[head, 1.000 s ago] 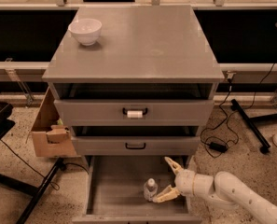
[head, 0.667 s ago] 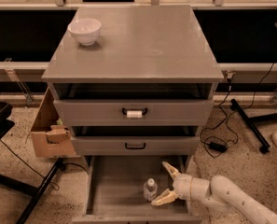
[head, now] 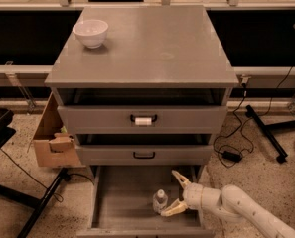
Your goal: Pick blue plastic bottle from bottom drawer and place on counter
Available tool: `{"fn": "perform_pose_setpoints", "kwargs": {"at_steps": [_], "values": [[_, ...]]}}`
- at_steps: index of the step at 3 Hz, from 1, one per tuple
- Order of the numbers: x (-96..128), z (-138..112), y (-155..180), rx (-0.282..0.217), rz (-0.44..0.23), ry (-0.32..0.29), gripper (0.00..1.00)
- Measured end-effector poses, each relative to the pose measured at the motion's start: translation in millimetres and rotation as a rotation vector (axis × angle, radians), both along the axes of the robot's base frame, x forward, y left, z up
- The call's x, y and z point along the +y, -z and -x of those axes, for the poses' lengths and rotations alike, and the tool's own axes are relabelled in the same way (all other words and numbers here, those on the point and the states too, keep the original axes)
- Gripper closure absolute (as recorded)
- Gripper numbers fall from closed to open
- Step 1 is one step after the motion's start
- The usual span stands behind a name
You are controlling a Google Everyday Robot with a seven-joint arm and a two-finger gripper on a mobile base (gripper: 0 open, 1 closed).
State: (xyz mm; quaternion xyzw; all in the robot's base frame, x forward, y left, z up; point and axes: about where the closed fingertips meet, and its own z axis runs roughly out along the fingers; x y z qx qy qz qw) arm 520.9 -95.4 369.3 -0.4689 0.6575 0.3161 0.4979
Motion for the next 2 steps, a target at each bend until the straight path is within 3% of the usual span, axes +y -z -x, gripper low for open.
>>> {"fn": "perform_pose_setpoints", "kwargs": {"at_steps": [2], "values": [[-25,-43,52,-0.081,0.08,-0.045,0.0]]}}
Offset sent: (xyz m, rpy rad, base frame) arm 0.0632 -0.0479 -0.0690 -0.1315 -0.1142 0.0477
